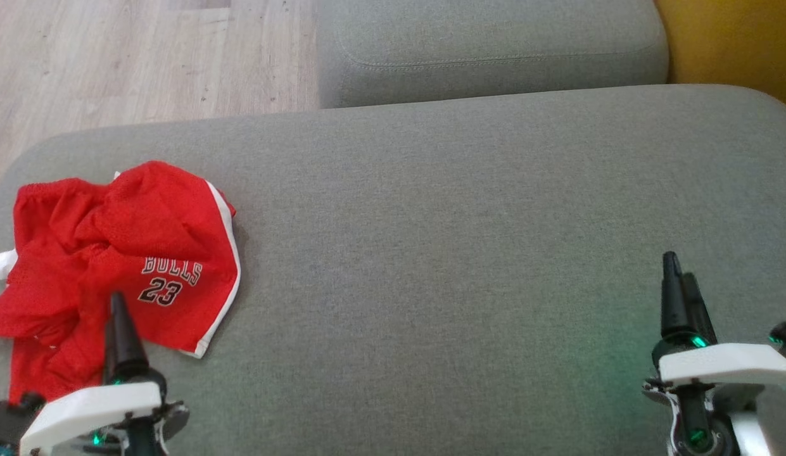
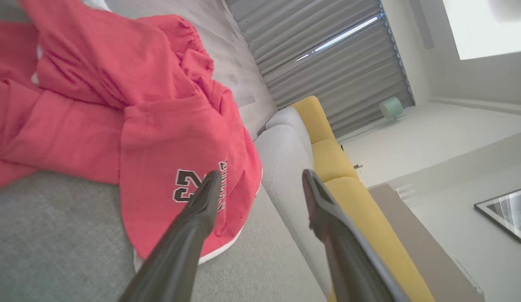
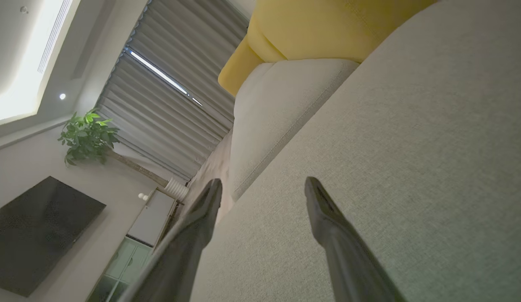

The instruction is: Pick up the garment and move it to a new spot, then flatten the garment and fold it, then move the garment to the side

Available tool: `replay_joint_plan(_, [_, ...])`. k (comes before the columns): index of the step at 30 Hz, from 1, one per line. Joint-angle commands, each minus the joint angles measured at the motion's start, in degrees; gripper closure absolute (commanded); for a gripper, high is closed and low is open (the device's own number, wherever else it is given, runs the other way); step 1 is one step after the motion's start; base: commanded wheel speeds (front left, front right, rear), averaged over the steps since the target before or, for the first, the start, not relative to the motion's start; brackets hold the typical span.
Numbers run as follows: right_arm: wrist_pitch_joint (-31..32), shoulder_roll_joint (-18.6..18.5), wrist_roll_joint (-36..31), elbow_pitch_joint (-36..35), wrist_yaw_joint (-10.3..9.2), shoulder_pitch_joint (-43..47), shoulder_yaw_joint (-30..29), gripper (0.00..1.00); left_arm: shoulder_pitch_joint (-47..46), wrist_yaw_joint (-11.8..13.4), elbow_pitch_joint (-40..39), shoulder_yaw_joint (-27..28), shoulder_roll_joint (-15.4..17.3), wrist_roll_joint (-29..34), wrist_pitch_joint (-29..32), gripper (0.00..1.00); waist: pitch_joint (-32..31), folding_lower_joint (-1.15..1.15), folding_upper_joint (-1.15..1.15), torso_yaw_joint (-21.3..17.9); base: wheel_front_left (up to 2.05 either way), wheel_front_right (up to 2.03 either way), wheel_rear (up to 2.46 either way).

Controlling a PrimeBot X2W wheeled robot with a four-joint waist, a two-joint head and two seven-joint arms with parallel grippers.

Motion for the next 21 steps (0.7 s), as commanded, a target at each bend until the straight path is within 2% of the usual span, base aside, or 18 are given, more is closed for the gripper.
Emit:
replay_joint_plan(1, [-0.92, -0.40, -2.93, -2.74, 0.20, -3.32, 0.96, 0.00, -2.15, 0.17, -2.87, -0.04, 0.34, 2.43, -0.77, 0.00, 0.05, 0.00, 0.00, 0.00, 0.00, 0.00, 0.00])
replay_joint_plan(21, [-4.30, -0.47, -22.56, -4.32, 0.27, -3.44, 4.23, 0.00, -1.35, 1.78, -5.48, -6.92, 0.39, 24.93, -4.18, 0.00, 0.05, 0.00, 0.00, 0.12, 0.00, 0.00, 0.00])
